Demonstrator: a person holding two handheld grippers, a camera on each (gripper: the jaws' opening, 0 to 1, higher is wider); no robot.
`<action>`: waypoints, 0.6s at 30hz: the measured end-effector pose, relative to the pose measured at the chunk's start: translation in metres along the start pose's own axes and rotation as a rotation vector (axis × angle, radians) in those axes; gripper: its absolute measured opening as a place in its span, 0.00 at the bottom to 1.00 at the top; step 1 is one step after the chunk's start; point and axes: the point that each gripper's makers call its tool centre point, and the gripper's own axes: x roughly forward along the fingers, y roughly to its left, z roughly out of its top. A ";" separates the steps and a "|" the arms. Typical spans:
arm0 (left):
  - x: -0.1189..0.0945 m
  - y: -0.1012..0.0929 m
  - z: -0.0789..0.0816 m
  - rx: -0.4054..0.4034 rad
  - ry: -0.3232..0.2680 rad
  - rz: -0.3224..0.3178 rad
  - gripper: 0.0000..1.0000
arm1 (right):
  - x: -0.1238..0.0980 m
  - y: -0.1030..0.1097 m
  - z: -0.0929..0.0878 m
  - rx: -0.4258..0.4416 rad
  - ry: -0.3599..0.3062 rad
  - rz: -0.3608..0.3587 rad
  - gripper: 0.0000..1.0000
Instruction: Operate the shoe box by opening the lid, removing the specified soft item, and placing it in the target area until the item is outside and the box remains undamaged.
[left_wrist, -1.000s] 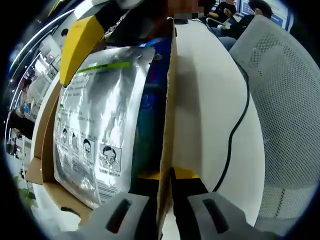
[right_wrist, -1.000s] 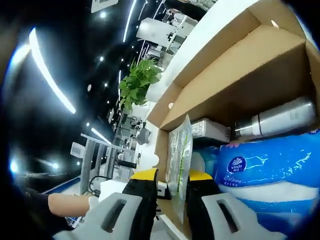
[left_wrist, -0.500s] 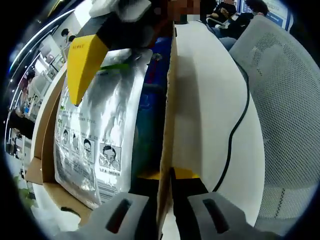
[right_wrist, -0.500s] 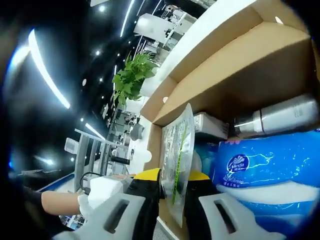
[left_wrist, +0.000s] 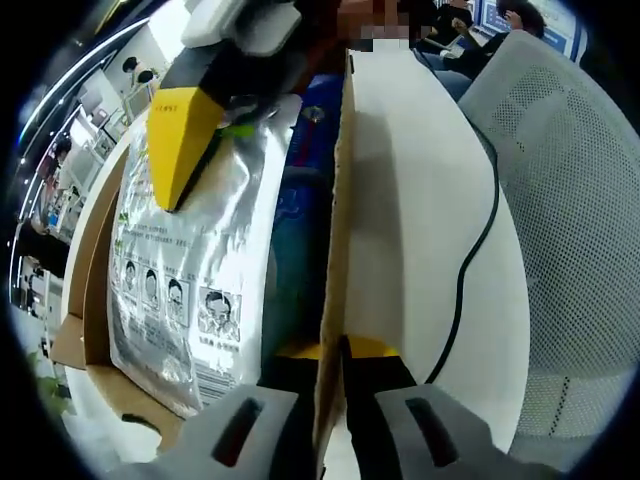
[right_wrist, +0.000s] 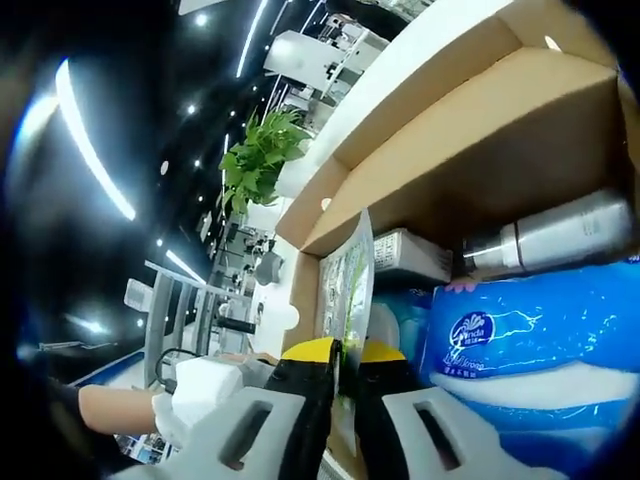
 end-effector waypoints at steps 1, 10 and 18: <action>0.000 0.000 0.000 0.000 0.000 0.000 0.04 | 0.000 0.000 0.000 0.002 0.000 0.001 0.01; -0.001 0.000 0.000 0.001 0.000 0.002 0.04 | -0.003 0.008 0.000 0.012 -0.009 0.015 0.00; -0.001 0.000 0.000 0.001 0.000 0.003 0.04 | -0.008 0.011 0.000 0.010 -0.013 0.020 0.00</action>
